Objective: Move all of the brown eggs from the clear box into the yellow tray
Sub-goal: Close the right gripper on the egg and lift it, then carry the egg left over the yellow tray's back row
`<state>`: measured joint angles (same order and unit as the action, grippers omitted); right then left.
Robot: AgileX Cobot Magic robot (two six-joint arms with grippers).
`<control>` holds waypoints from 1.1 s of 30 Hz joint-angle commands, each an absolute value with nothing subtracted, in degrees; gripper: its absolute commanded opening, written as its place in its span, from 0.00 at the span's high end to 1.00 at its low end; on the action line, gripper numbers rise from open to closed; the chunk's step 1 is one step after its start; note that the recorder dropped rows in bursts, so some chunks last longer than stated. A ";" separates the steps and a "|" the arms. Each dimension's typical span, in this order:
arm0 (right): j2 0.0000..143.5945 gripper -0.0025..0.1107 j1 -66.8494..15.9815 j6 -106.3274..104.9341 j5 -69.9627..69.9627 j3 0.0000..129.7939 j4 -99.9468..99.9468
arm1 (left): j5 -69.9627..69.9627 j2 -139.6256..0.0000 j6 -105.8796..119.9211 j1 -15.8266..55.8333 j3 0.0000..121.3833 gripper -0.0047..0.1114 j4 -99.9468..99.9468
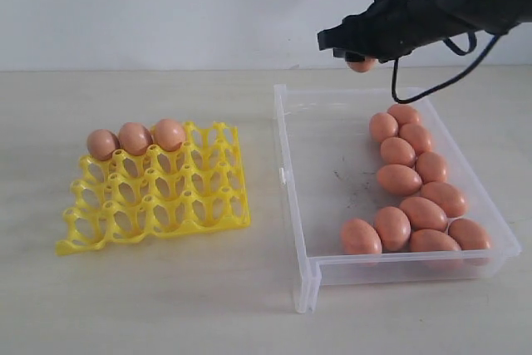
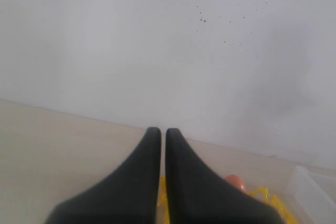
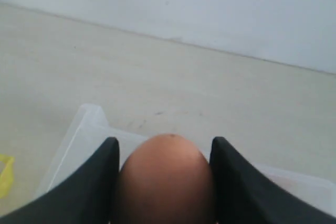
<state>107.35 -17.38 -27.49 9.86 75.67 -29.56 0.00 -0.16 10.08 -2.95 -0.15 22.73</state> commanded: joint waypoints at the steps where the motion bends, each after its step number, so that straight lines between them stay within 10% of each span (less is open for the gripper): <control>1: 103.32 0.98 -19.48 -33.34 -0.73 68.59 -33.30 | 0.00 0.00 10.60 -2.71 0.00 0.93 22.92; 15: 103.93 0.98 -32.47 6.70 -48.02 55.35 5.66 | 0.00 0.00 10.60 -2.71 0.00 0.93 22.92; 33: 131.21 0.98 -30.30 45.38 -51.17 81.21 44.43 | 0.00 0.00 10.60 -2.71 0.00 0.93 22.92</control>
<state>129.25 -30.68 42.46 -51.69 78.33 40.93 0.00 -0.16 10.08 -2.95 -0.15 22.73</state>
